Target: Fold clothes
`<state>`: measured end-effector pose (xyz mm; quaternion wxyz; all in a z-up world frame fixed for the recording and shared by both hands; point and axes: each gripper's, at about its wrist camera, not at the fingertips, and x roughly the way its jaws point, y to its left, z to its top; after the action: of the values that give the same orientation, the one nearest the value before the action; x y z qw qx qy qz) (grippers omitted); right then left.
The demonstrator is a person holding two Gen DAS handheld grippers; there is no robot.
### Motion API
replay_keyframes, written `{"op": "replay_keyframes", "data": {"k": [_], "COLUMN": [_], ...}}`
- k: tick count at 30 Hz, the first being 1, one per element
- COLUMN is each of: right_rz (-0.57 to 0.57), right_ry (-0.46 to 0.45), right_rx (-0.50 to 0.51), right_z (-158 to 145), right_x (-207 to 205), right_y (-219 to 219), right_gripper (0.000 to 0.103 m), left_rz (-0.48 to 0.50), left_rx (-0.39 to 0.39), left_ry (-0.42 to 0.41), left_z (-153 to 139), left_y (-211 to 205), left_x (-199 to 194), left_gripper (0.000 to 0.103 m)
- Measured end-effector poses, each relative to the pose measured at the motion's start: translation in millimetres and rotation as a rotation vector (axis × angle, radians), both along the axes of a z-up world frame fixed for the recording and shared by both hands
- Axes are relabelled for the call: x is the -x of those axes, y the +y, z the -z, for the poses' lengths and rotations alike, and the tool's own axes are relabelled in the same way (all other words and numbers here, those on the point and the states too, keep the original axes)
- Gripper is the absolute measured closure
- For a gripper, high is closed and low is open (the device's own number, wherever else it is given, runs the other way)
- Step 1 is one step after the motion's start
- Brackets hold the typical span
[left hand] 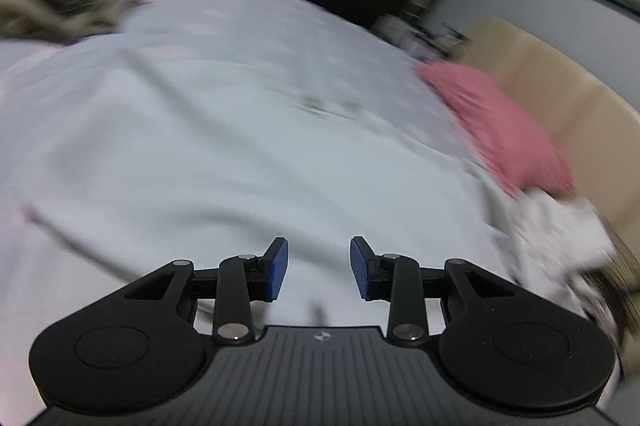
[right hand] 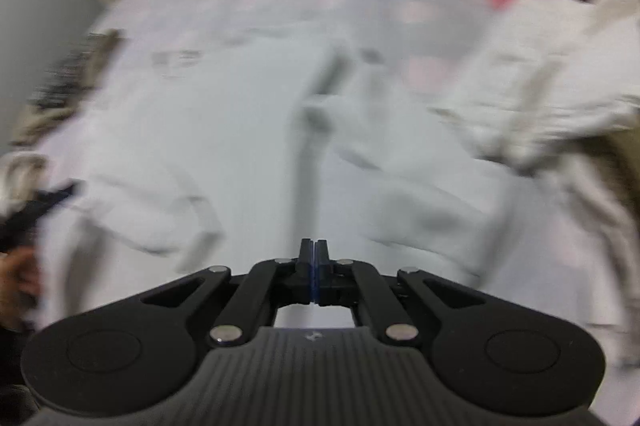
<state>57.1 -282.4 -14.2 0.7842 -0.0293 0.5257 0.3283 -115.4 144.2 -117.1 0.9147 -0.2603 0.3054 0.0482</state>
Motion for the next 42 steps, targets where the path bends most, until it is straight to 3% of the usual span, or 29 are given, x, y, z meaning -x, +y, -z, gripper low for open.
{"op": "replay_keyframes", "data": {"k": [3, 5, 7, 8, 9, 12, 14, 15, 16, 17, 21, 25, 29, 33, 42], "right_rz": [-0.043, -0.005, 0.041, 0.066, 0.095, 0.118, 0.091, 0.081, 0.079, 0.093, 0.218, 0.366, 0.347, 0.26, 0.095], "right_ry": [-0.005, -0.097, -0.245, -0.288, -0.301, -0.238, -0.262, -0.268, -0.259, -0.227, -0.171, -0.116, -0.031, 0.011, 0.006], "right_rx": [-0.043, 0.021, 0.202, 0.287, 0.356, 0.443, 0.551, 0.593, 0.62, 0.622, 0.445, 0.076, -0.125, -0.172, -0.193], "right_z": [-10.3, -13.4, -5.0, 5.0, 18.2, 54.7, 74.8, 81.5, 87.1, 89.5, 52.6, -9.5, -28.7, -32.9, -35.1], "right_x": [5.2, 4.2, 1.2, -1.3, -4.6, -13.4, -14.1, -15.6, -18.7, -23.7, -33.9, -23.1, -12.5, -3.6, 11.0], "right_y": [25.3, 35.8, 46.9, 50.6, 52.7, 55.3, 60.3, 60.5, 58.9, 55.0, 30.8, -0.1, -5.0, 12.0, 34.0], "right_gripper": [0.103, 0.098, 0.072, 0.038, 0.033, 0.037, 0.039, 0.047, 0.058, 0.098, 0.096, 0.096, 0.096, 0.096, 0.096], "left_rz": [0.138, 0.187, 0.235, 0.259, 0.279, 0.278, 0.273, 0.282, 0.29, 0.299, 0.333, 0.368, 0.414, 0.465, 0.513], "left_rx": [0.006, 0.004, 0.002, 0.001, 0.001, 0.011, 0.014, 0.015, 0.015, 0.016, 0.018, 0.021, 0.0, -0.055, -0.141], "left_ry": [-0.036, -0.04, -0.043, -0.044, -0.044, -0.027, -0.018, -0.022, -0.025, -0.028, -0.041, -0.055, -0.081, -0.126, -0.153], "left_z": [-9.4, -11.3, -13.3, -14.3, -15.1, -11.4, -8.0, -9.3, -10.7, -12.0, -17.4, -22.7, -31.4, -42.3, -48.2], "left_y": [-36.6, -50.9, -65.3, -72.5, -78.4, -78.4, -76.7, -79.4, -82.0, -84.7, -95.4, -106.0, -121.9, -147.5, -187.7], "left_x": [-3.3, -3.0, -2.7, -2.6, -2.6, -0.6, 1.9, 0.7, -0.6, -1.9, -7.1, -12.2, -18.2, -29.4, -57.1], "left_gripper": [0.071, 0.068, 0.065, 0.065, 0.065, 0.065, 0.065, 0.065, 0.065, 0.065, 0.065, 0.065, 0.058, 0.048, 0.047]}}
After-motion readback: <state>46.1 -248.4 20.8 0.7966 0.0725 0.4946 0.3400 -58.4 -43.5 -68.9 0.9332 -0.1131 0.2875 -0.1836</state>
